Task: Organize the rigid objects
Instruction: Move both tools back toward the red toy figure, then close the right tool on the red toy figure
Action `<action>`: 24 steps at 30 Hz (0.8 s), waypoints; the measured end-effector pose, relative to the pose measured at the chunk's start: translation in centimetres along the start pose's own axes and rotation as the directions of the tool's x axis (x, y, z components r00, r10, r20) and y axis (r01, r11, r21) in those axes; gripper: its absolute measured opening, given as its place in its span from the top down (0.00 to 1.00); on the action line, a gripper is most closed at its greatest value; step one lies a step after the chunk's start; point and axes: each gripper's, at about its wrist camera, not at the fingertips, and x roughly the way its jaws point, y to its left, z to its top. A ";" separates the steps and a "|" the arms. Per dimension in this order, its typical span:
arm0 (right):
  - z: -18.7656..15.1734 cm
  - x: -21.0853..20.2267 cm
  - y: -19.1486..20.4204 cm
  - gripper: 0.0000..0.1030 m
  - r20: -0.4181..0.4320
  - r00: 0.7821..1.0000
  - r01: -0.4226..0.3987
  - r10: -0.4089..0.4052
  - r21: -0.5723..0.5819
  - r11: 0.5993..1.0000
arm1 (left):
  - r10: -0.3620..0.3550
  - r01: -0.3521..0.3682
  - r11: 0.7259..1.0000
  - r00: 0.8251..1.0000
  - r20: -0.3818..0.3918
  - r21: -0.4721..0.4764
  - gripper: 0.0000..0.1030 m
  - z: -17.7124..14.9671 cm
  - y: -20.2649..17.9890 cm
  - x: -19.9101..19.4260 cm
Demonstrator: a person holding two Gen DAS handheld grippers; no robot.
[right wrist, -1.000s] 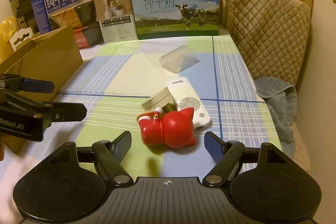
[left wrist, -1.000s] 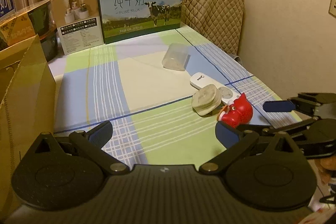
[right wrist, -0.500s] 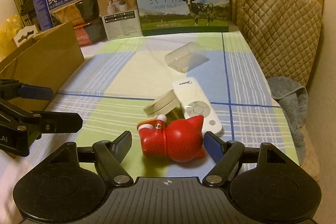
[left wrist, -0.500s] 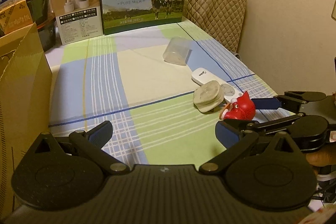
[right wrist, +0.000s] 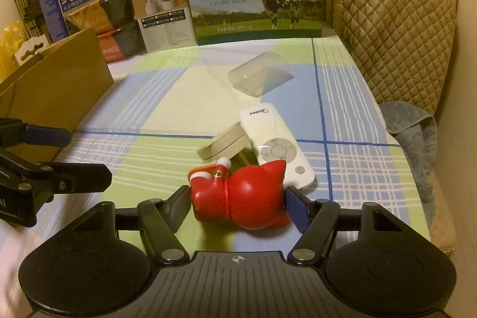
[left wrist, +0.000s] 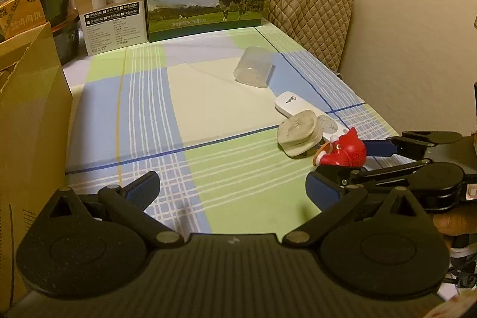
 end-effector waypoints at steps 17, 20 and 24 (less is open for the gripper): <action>0.4 -1.9 0.3 0.38 0.002 0.998 0.067 -0.067 0.010 0.998 | 0.019 -0.019 0.999 1.000 -0.002 0.038 0.01 0.2 -0.4 1.0; 0.5 -2.4 -0.6 0.38 0.007 0.996 0.090 -0.091 0.044 0.995 | -0.011 0.011 0.999 1.000 -0.002 0.044 0.02 0.4 -0.8 1.6; 0.8 -2.8 -1.9 0.38 0.011 0.992 0.126 -0.128 0.101 0.987 | -0.094 0.094 0.996 0.996 0.003 0.006 0.09 1.1 -1.1 2.9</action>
